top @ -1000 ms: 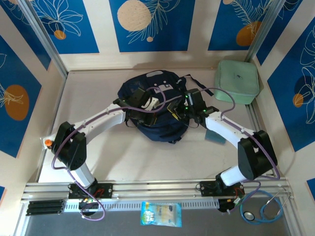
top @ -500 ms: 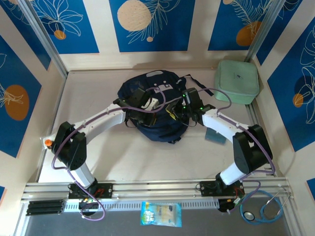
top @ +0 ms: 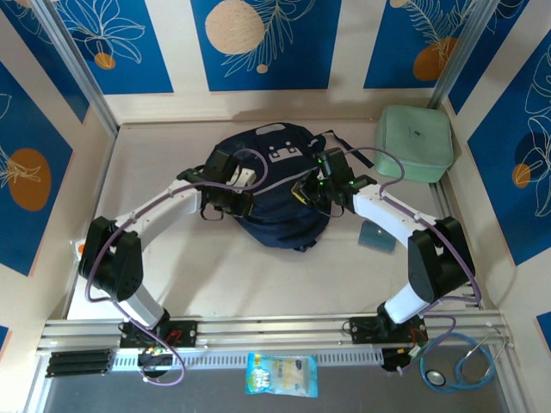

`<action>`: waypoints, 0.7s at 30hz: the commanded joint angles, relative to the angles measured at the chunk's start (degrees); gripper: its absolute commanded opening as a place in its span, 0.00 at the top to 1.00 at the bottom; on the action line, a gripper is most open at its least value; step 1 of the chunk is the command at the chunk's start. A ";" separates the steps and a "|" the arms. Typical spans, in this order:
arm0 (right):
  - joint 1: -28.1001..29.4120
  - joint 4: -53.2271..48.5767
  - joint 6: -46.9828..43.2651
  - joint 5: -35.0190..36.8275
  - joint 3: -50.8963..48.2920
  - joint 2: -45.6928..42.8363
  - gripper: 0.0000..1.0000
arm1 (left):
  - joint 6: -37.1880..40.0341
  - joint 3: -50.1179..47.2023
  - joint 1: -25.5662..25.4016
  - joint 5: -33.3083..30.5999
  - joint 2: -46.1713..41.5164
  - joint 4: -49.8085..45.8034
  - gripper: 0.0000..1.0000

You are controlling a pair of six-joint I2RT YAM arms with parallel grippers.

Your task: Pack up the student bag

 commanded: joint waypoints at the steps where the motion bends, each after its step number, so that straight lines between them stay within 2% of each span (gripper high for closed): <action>1: -1.02 -3.37 -2.79 4.33 1.85 0.43 0.87 | 2.05 1.36 3.20 -0.36 -0.42 -2.44 1.00; 7: -0.93 -3.57 -3.96 3.99 2.13 0.30 0.86 | 3.82 9.39 4.45 -0.44 5.64 -3.23 1.00; 11: -0.42 -3.06 -9.94 2.86 1.39 -2.10 0.80 | 4.59 11.75 5.11 -2.21 8.22 -3.58 0.99; 13: -0.45 -3.49 -13.84 2.19 0.73 -4.00 0.75 | 5.02 12.42 5.15 -3.49 8.65 -4.14 0.92; 15: -0.95 -6.04 -16.83 2.04 0.24 -6.29 0.65 | 5.47 12.45 5.15 -3.51 8.11 -4.35 0.84; 16: -1.19 -7.72 -17.96 2.97 -0.25 -7.68 0.58 | 5.59 12.25 5.15 -3.31 7.45 -4.35 0.76; 19: -2.06 -13.30 -19.70 10.11 -3.06 -12.21 0.46 | 5.56 10.57 5.30 -3.73 4.22 -4.13 0.58; 21: -3.66 -16.37 -19.48 14.59 -5.96 -14.84 0.42 | 4.98 8.80 5.58 -4.54 1.43 -3.41 0.50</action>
